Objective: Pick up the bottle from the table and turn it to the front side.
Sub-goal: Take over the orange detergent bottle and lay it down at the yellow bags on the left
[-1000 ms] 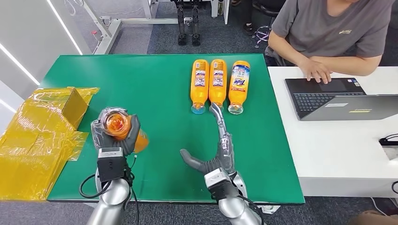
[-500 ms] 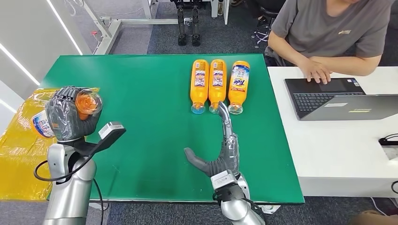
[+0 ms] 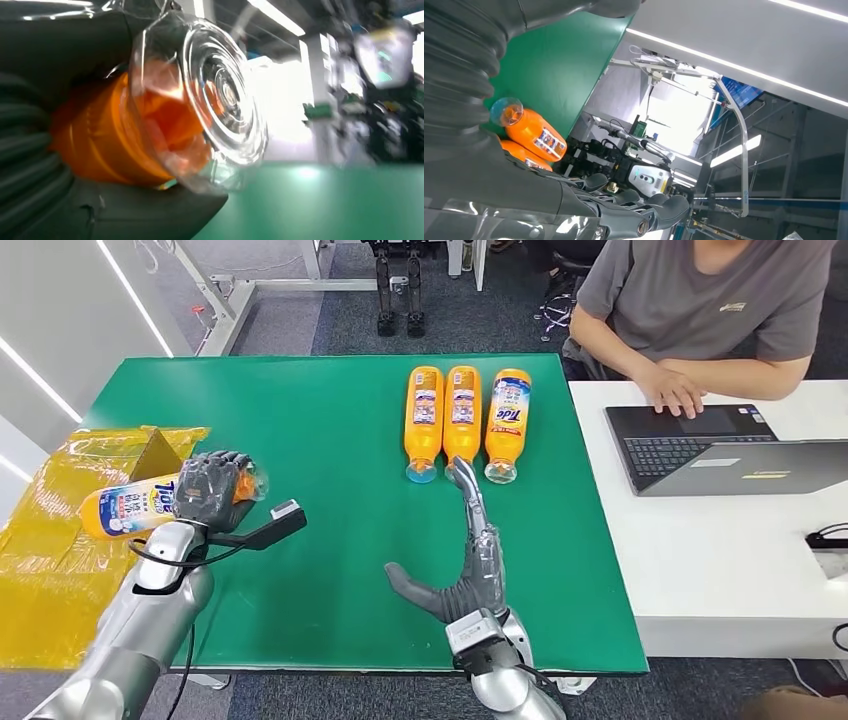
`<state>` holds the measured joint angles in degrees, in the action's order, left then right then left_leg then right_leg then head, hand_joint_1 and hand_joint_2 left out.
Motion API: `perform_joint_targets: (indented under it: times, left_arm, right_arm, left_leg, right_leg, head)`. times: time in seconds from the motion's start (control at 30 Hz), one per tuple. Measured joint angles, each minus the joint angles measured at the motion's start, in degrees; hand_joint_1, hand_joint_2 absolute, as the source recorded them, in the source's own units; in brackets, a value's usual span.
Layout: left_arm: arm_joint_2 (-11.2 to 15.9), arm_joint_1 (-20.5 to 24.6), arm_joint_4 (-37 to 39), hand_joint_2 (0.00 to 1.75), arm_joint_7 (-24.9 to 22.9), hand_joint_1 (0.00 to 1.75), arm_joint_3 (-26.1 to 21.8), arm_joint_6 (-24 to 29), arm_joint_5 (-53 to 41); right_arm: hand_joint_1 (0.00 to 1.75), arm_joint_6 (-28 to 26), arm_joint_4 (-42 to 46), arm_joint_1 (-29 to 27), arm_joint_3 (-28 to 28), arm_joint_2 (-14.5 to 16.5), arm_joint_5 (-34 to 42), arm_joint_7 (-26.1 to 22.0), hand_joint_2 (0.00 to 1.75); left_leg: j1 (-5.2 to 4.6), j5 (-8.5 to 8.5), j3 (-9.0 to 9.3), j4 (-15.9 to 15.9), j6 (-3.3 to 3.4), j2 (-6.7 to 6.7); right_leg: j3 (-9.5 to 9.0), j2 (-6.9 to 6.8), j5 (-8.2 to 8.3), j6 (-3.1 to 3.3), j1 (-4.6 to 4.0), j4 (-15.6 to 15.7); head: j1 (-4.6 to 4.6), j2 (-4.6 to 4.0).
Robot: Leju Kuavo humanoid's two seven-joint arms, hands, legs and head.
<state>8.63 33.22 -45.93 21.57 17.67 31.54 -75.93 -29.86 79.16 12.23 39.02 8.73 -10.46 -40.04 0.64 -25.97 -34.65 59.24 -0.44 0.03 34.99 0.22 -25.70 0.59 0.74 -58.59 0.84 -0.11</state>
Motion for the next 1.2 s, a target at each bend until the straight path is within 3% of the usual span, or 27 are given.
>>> perform_joint_targets:
  times: [0.13, 0.4, 0.67, 0.93, 1.2]
  left_arm:
    - [1.7, 3.12, 7.67, 1.75, 4.64, 1.75, 3.41, -4.51, -0.73]
    - [3.05, 6.37, 17.11, 1.75, 5.09, 1.75, 8.02, -9.62, -1.73]
    - [4.46, 7.37, 21.04, 1.75, 6.69, 1.75, 9.88, -13.19, -2.21]
    - [3.12, 10.59, 23.16, 1.75, 11.16, 1.75, 10.61, -15.15, 2.92]
    - [0.32, 11.02, 23.67, 1.75, 11.9, 1.75, 10.53, -14.04, 5.27]
  right_arm:
    - [0.0, 0.29, 0.46, -0.13, -0.49, 0.01, -0.81, 0.0, 1.75]
    - [0.0, 0.2, 1.68, -0.89, -1.34, 0.01, -1.91, 0.0, 1.75]
    - [0.0, 0.11, 2.8, -0.97, -1.63, 0.02, -2.79, 0.08, 1.75]
    - [0.0, 0.23, 2.83, -1.0, -2.64, 0.49, -3.92, 0.31, 1.75]
    - [0.0, 1.25, 2.77, -0.8, -3.15, 1.31, -4.49, 0.6, 1.75]
  left_leg:
    - [0.01, 0.0, 0.01, 0.0, 0.0, 0.01]
    - [0.01, 0.0, -0.01, -0.01, -0.01, 0.03]
    - [0.01, 0.0, -0.02, -0.01, -0.01, 0.01]
    - [0.0, 0.03, -0.01, 0.0, -0.03, -0.02]
    - [0.0, 0.03, -0.03, 0.0, -0.03, -0.01]
  right_leg:
    - [0.01, 0.01, 0.01, 0.01, 0.0, -0.02]
    - [0.02, 0.03, 0.02, 0.03, -0.01, -0.03]
    - [0.03, 0.0, 0.01, 0.03, -0.01, -0.02]
    - [0.02, -0.02, 0.03, 0.02, 0.0, -0.02]
    - [0.02, -0.01, 0.03, 0.02, 0.0, -0.02]
  head:
    - [0.01, 0.0]
    - [0.01, 0.0]
    - [0.0, 0.0]
    - [0.01, 0.0]
    - [0.0, 0.0]
